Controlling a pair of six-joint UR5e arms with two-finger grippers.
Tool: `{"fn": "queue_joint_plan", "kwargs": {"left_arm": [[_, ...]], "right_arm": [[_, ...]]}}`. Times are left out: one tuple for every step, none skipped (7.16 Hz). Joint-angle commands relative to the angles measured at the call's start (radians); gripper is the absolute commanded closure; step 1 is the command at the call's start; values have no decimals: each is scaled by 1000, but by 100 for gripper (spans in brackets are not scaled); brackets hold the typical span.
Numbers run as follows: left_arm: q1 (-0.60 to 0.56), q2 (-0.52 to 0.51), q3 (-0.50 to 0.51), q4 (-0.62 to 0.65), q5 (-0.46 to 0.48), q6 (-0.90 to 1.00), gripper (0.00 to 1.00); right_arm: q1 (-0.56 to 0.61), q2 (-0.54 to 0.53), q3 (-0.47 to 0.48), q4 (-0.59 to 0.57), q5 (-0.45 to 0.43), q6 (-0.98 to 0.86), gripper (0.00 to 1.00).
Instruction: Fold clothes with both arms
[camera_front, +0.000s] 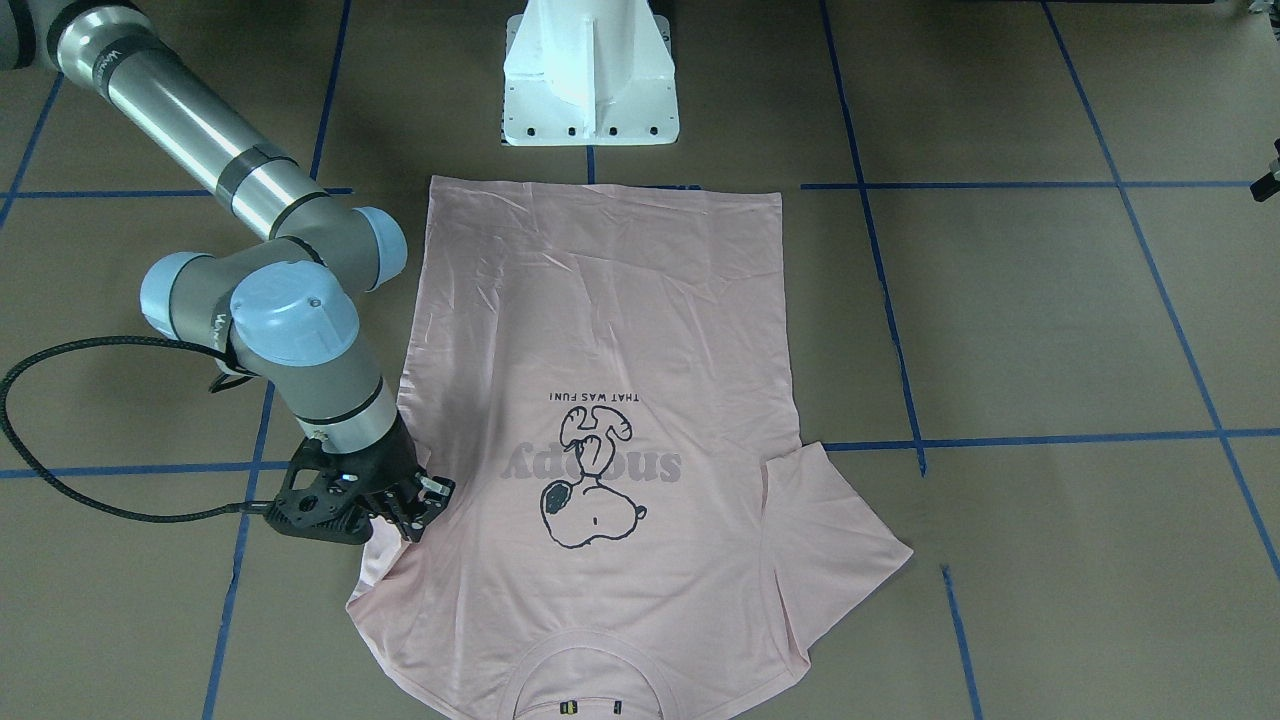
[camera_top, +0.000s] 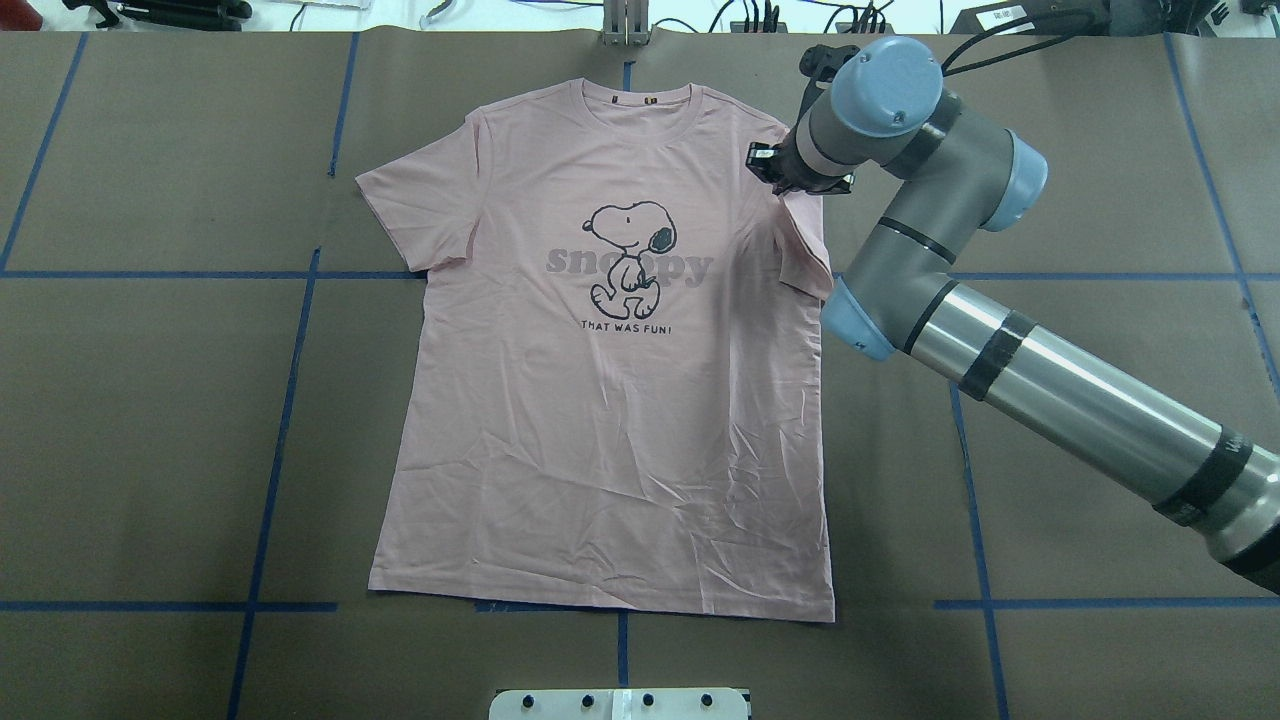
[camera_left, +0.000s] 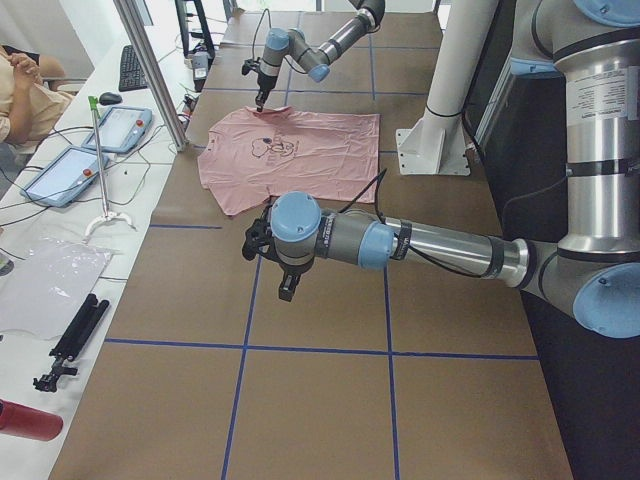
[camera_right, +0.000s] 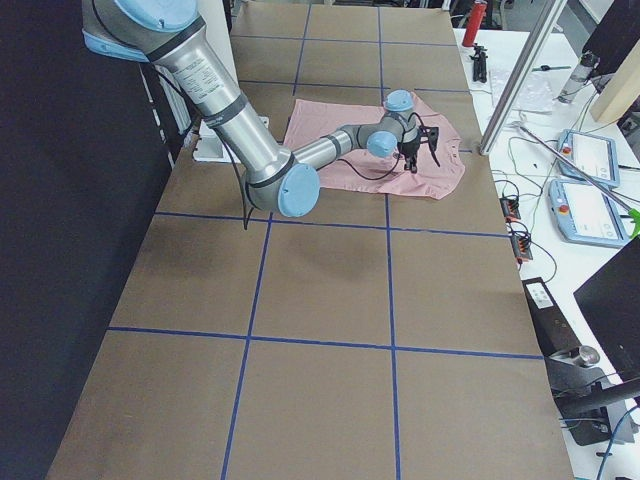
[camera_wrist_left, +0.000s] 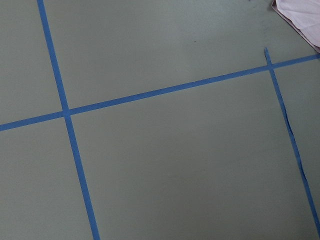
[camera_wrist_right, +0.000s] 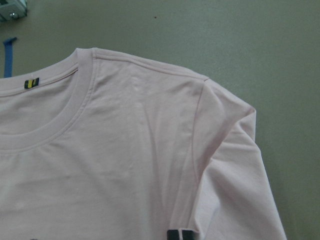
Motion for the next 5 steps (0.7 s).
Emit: {"fn": "queue_joint_plan", "kwargs": {"left_arm": [[1,-2,-6,0,3,3,0],[2,-5,-11,0,1,-2,0],[9,-20,-12,-6,3,-17,0],[73,-84,33,-105,4,-89,0],[148,-147,87,-237,12,-262,0]], "right_arm": [[-73,17,-18,-14,-147,0,1],[-76,14,-18,-11,-148,-8,0],[-75,25,-18,-12,-148,-13,0],[-69,29,-2,-15,-140,-22,0],[-58,7,50,-21,-91,-23,0]]}}
